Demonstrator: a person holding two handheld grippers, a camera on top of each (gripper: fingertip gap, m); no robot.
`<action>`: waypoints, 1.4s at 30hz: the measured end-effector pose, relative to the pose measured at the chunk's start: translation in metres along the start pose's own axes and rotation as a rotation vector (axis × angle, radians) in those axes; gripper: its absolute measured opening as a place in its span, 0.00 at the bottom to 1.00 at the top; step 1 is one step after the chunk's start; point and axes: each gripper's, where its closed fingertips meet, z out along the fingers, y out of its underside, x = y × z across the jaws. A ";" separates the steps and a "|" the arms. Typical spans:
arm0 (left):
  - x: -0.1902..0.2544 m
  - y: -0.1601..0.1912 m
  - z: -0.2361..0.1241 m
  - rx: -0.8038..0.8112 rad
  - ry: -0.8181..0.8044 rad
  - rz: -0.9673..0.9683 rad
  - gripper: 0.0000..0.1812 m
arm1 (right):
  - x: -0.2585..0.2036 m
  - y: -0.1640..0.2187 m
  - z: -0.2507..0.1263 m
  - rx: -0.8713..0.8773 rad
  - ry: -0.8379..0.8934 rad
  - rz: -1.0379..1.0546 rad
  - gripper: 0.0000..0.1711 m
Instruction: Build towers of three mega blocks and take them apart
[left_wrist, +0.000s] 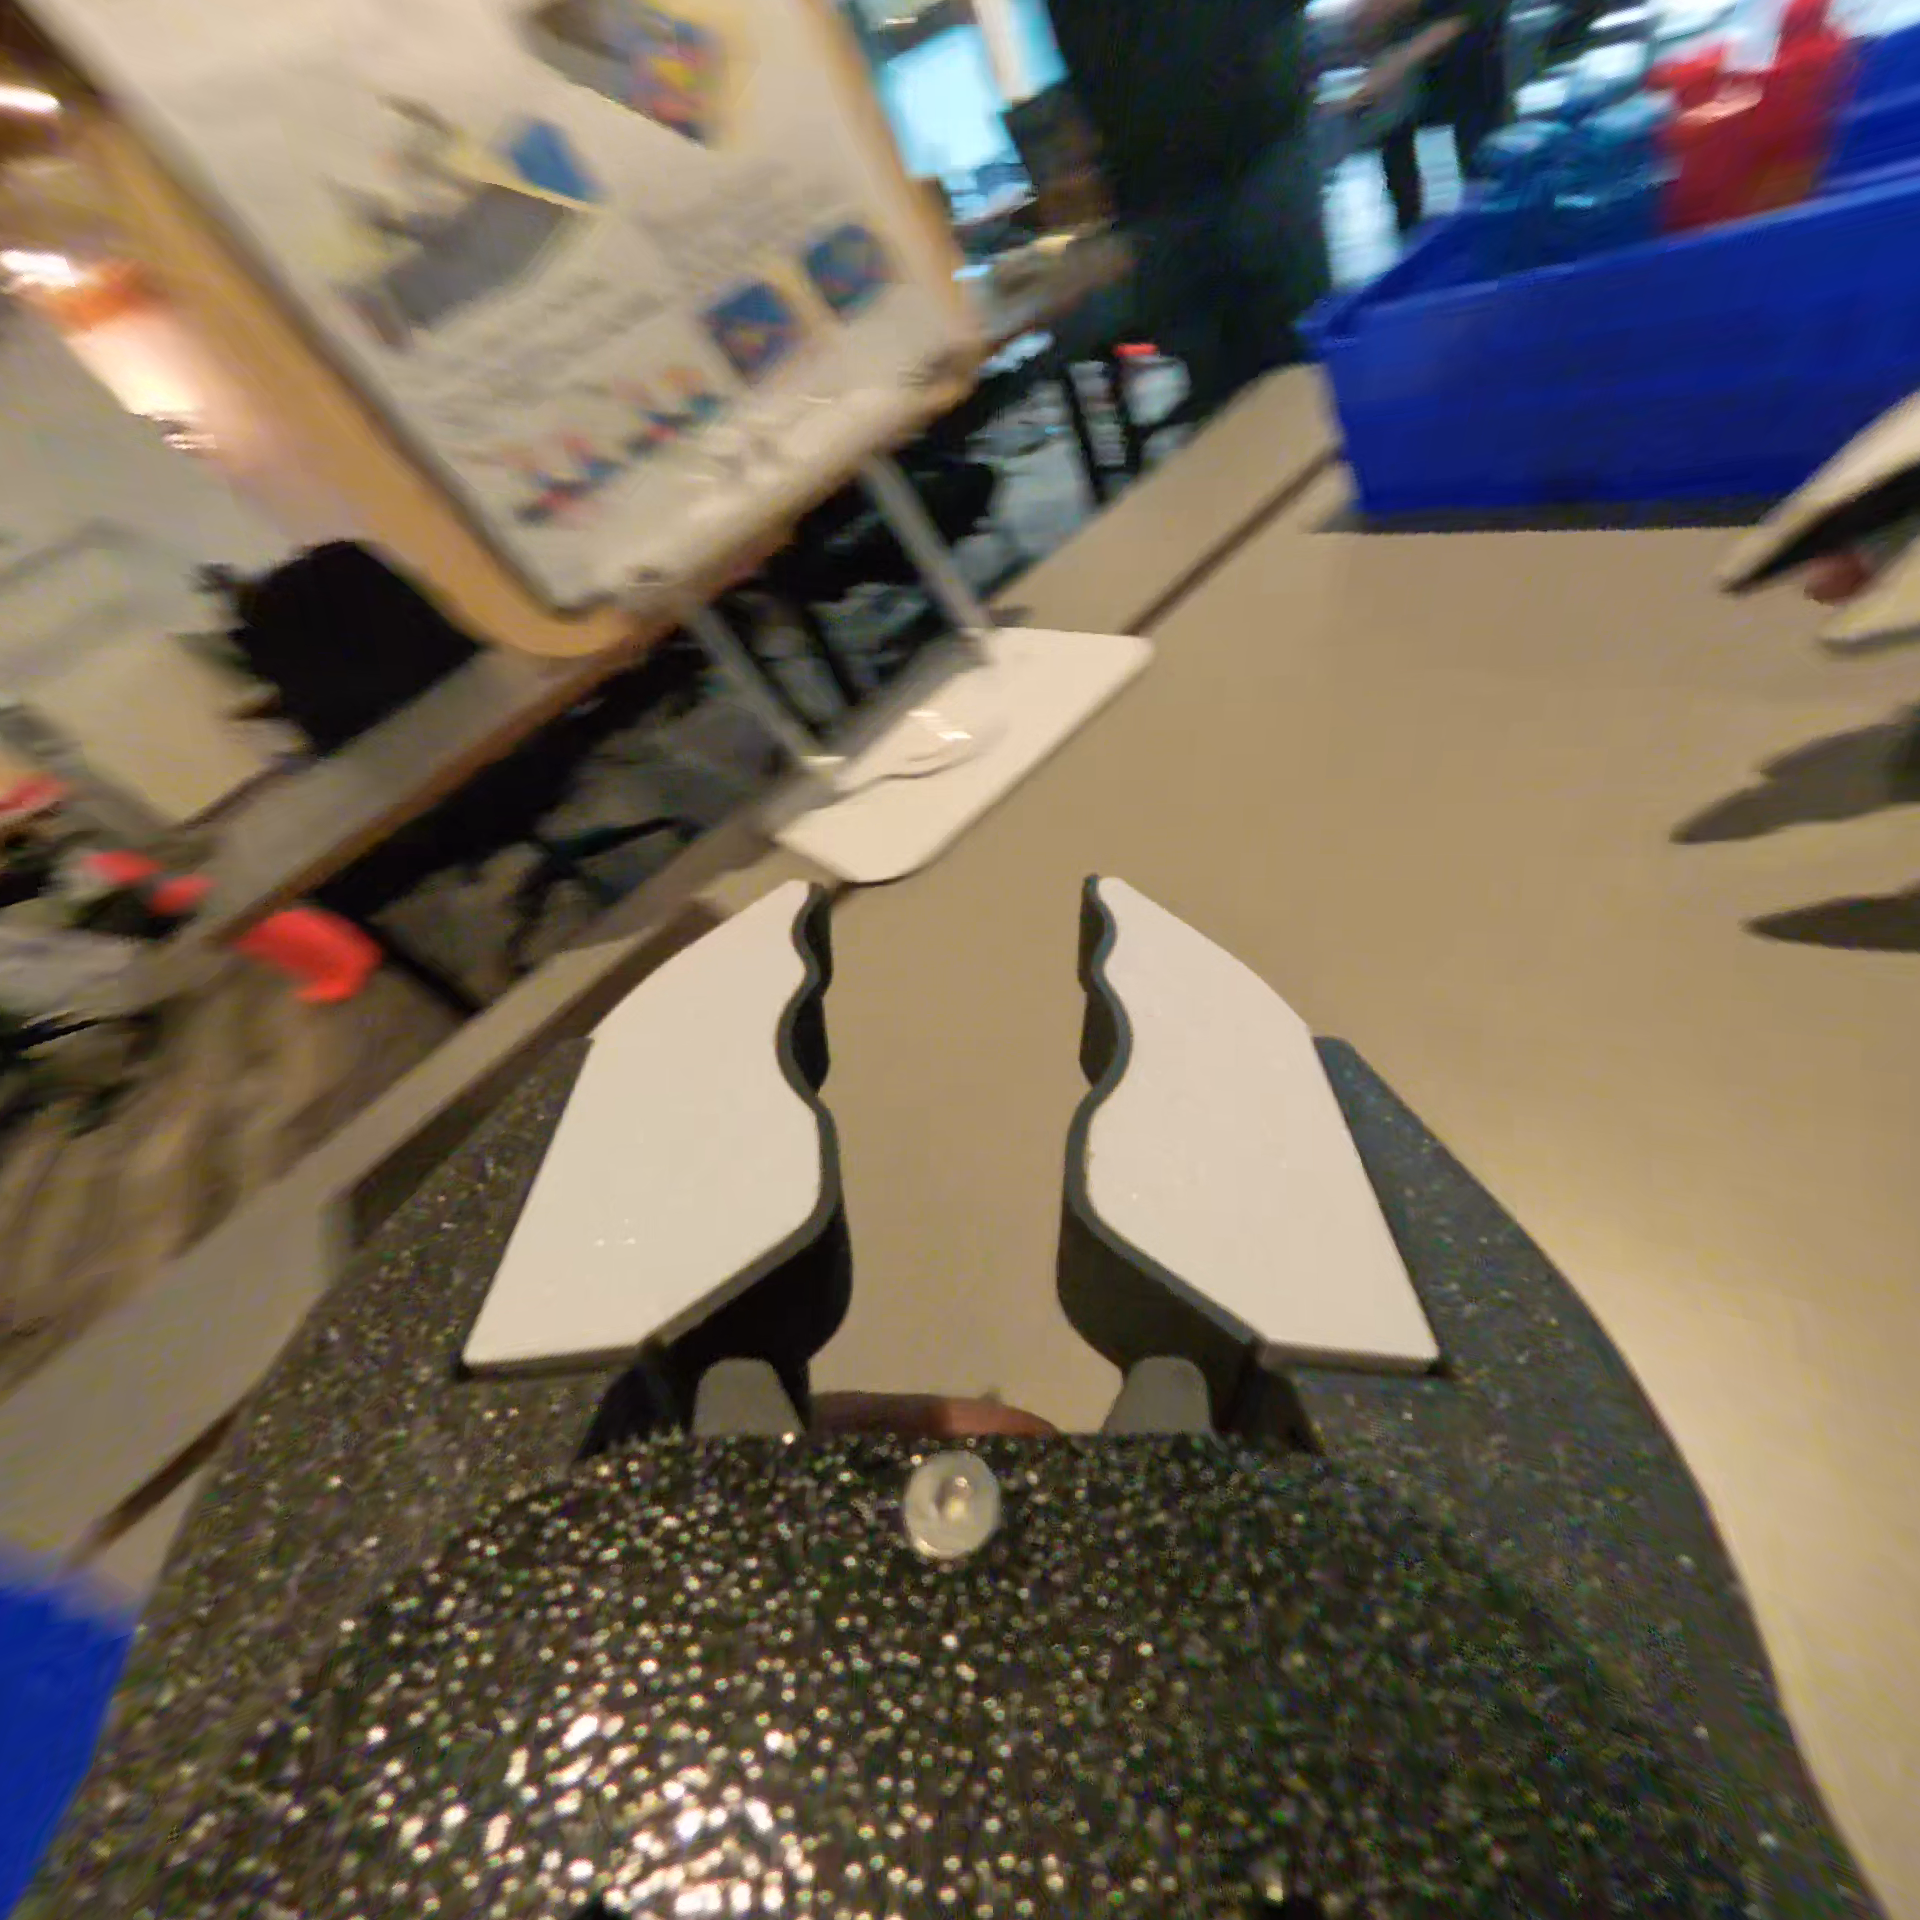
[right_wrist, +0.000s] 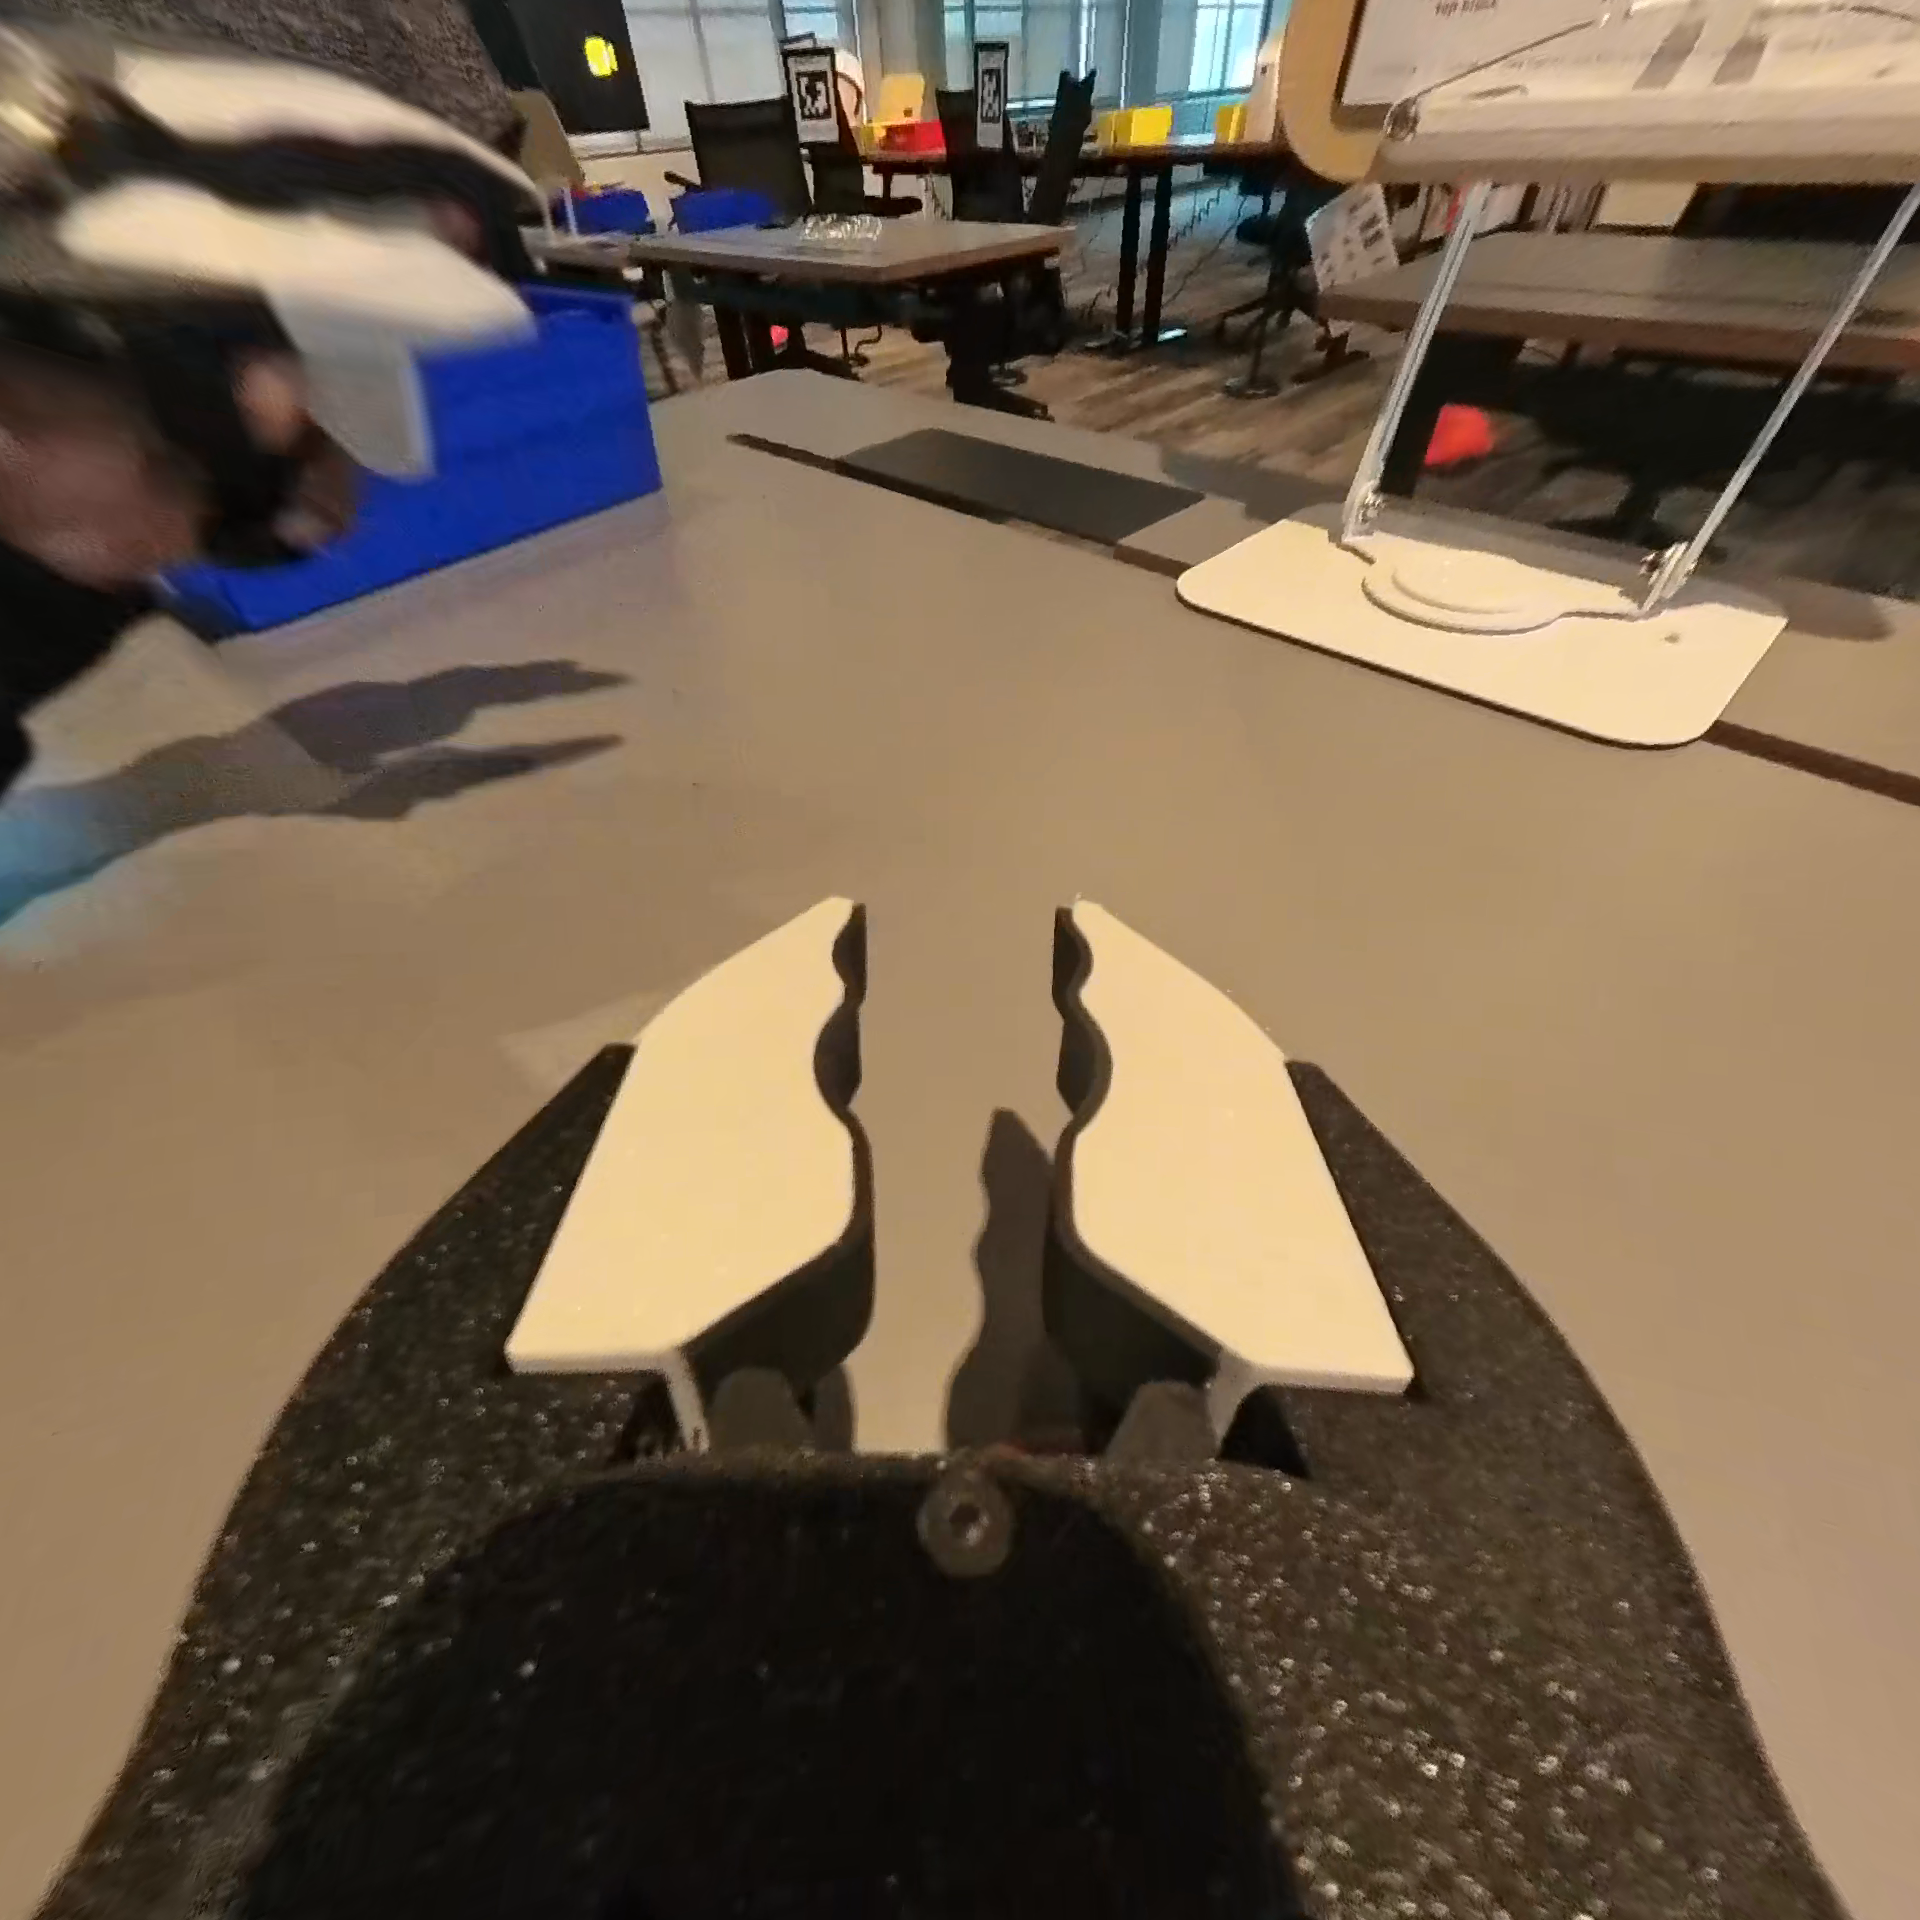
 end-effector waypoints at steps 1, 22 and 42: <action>-0.027 -0.006 -0.021 -0.010 -0.093 0.005 0.25 | 0.001 0.001 0.000 -0.004 -0.005 0.011 0.20; -0.275 0.265 -0.070 -0.646 -0.161 -0.747 0.27 | -0.005 0.009 0.008 -0.079 -0.027 -0.012 0.18; -0.270 0.247 -0.103 -0.673 -0.030 -0.459 0.27 | -0.023 0.026 0.018 -0.198 -0.030 -0.205 0.18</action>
